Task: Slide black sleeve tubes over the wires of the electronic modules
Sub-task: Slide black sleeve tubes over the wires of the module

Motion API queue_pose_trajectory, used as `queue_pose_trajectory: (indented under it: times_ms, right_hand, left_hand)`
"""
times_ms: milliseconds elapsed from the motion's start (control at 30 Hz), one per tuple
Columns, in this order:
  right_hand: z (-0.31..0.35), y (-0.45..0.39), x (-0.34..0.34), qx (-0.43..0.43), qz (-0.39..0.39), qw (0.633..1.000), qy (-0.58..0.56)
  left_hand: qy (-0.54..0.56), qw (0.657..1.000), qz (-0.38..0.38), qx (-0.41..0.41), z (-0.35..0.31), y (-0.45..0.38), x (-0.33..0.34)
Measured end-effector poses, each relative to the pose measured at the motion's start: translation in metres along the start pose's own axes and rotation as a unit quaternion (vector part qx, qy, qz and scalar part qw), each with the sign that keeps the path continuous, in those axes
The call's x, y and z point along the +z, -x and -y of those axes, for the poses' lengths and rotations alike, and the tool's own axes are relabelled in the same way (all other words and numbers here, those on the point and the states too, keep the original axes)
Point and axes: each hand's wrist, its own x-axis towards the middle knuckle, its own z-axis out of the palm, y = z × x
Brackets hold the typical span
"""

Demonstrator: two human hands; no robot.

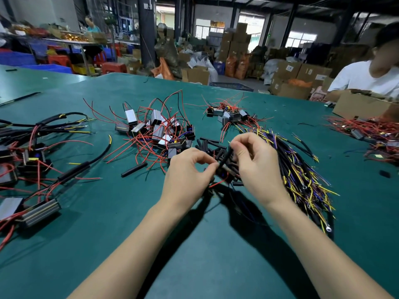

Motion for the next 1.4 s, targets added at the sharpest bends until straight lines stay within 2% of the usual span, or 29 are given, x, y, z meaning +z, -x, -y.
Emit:
queue_pose_trajectory:
  times_ms: [100, 233, 333, 433, 533, 733, 867, 1033, 1167, 1333, 1400]
  right_hand:
    - [0.005, -0.01, -0.01, 0.031, 0.003, 0.998, -0.06]
    - [0.008, -0.011, -0.011, 0.055, 0.062, 0.992, -0.098]
    - [0.01, -0.01, -0.008, 0.062, 0.08, 0.987, -0.123]
    - [0.013, -0.011, -0.009, 0.057, 0.084, 0.984, -0.144]
    - [0.013, -0.01, -0.008, 0.058, 0.077, 0.982, -0.163]
    - [0.001, -0.003, 0.002, 0.126, 0.061, 0.956, -0.259]
    - [-0.015, 0.006, 0.011, 0.171, 0.073, 0.948, -0.259]
    - [-0.024, 0.008, 0.013, 0.19, 0.089, 0.939, -0.272]
    - [-0.028, 0.006, 0.004, 0.2, 0.117, 0.912, -0.338]
    - [-0.026, 0.006, -0.002, 0.173, 0.136, 0.955, -0.201]
    - [-0.023, 0.005, -0.003, 0.153, 0.132, 0.962, -0.185]
  left_hand:
    - [0.003, 1.0, 0.023, -0.012, -0.004, 0.0, -0.003]
    - [0.115, 0.991, 0.06, 0.024, -0.023, -0.004, -0.009]
    - [0.146, 0.987, 0.045, 0.047, -0.031, -0.003, -0.009]
    - [0.133, 0.989, 0.019, 0.054, -0.032, -0.004, -0.009]
    - [0.119, 0.991, 0.032, 0.055, -0.032, -0.005, -0.008]
    - [0.049, 0.996, 0.062, 0.03, -0.024, -0.008, -0.008]
    - [0.024, 0.996, 0.091, -0.003, -0.012, -0.004, -0.002]
    - [0.025, 0.995, 0.098, -0.025, -0.002, -0.002, 0.001]
    - [0.052, 0.994, 0.09, -0.042, 0.001, -0.001, 0.001]
    - [0.054, 0.994, 0.09, -0.042, -0.001, 0.0, 0.0]
    - [0.064, 0.992, 0.099, -0.044, -0.003, 0.0, -0.003]
